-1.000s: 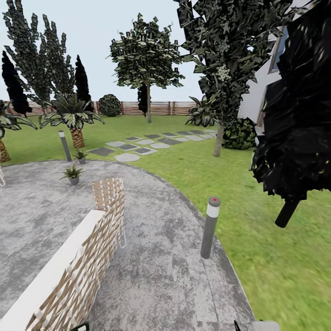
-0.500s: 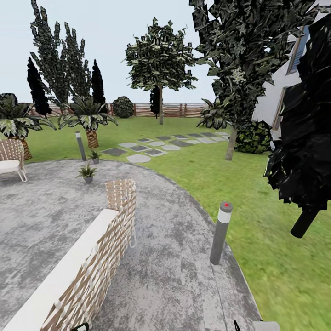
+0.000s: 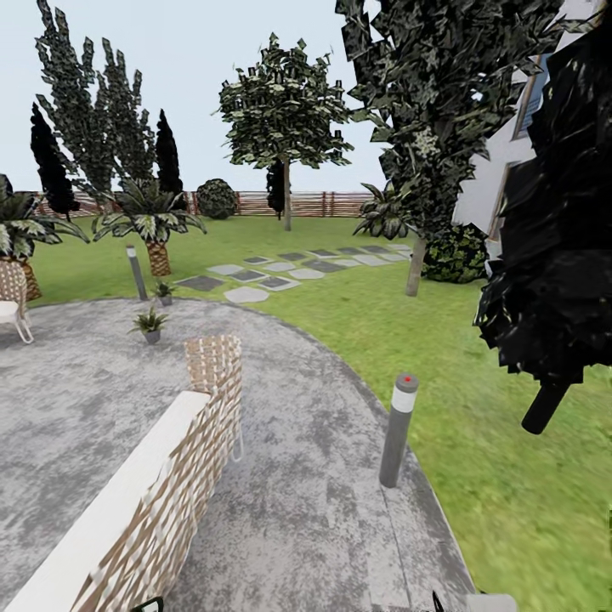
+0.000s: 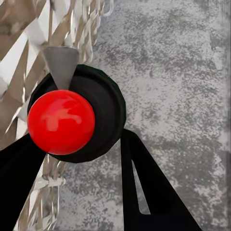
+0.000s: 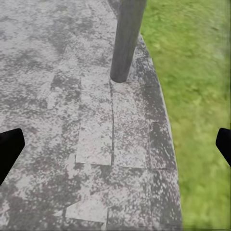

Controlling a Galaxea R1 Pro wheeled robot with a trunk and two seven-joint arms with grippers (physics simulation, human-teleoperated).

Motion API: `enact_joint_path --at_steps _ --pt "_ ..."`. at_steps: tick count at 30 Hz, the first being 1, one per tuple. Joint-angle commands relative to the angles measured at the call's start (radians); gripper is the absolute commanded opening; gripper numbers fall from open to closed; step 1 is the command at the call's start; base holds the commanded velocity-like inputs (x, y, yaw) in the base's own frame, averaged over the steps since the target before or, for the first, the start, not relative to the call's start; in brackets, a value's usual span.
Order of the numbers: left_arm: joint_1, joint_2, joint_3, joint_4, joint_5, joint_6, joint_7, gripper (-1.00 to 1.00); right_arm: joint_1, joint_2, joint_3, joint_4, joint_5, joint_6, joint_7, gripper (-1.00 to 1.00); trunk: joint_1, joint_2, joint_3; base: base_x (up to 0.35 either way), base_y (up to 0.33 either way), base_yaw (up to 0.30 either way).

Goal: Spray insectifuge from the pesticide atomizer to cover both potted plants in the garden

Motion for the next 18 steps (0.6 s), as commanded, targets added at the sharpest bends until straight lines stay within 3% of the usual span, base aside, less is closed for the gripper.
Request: enact_joint_path --at_steps 1,18 --pt "-0.001 0.000 0.009 0.001 -0.007 -0.003 -0.005 -1.00 -0.001 0.000 0.000 0.001 0.001 -0.003 -0.001 1.00 -0.004 0.006 0.002 0.000 0.000 -0.108" --pt "-0.001 0.000 0.009 0.001 -0.007 -0.002 -0.005 -1.00 -0.001 0.001 0.000 0.001 0.001 -0.003 -0.001 1.00 -0.069 0.125 0.055 0.000 0.000 -0.011"
